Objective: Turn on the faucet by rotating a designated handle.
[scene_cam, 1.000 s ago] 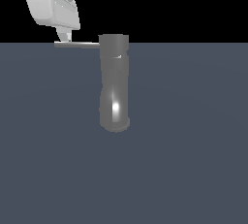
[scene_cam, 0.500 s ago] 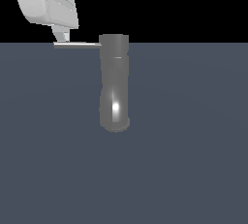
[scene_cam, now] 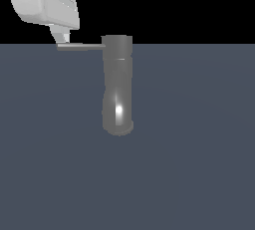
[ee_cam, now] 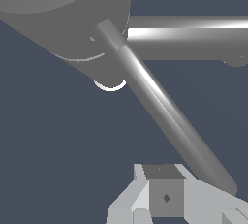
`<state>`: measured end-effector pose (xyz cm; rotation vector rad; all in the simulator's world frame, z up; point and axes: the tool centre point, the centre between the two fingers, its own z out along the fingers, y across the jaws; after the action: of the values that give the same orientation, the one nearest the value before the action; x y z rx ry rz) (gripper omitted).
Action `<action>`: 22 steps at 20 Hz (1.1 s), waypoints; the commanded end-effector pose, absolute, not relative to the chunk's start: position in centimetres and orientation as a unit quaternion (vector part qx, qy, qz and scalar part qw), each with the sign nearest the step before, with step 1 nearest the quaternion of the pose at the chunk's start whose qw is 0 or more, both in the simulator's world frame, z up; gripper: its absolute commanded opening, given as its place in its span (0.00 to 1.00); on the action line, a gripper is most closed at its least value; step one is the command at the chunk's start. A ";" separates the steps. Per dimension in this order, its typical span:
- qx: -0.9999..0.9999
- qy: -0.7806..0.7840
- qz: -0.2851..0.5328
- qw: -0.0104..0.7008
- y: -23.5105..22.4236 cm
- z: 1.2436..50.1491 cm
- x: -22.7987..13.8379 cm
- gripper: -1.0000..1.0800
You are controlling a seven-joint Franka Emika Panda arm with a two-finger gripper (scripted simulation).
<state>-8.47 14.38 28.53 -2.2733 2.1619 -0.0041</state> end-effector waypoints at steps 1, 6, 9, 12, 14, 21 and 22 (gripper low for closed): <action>-0.723 0.691 -0.001 0.001 13.4 28.5 -9.1 0.00; -0.723 0.691 -0.001 0.001 12.0 28.5 -10.3 0.00; -0.723 0.691 -0.001 0.001 11.1 28.5 -11.1 0.00; -0.723 0.690 -0.001 0.001 10.3 28.5 -11.8 0.00; -0.723 0.690 -0.001 0.001 9.7 28.5 -12.4 0.00; -0.724 0.690 0.000 0.000 7.6 28.5 -14.1 0.00; -0.724 0.690 0.000 0.000 7.3 28.5 -14.4 0.00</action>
<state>-13.93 8.20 28.52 -2.2799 2.1575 -0.0030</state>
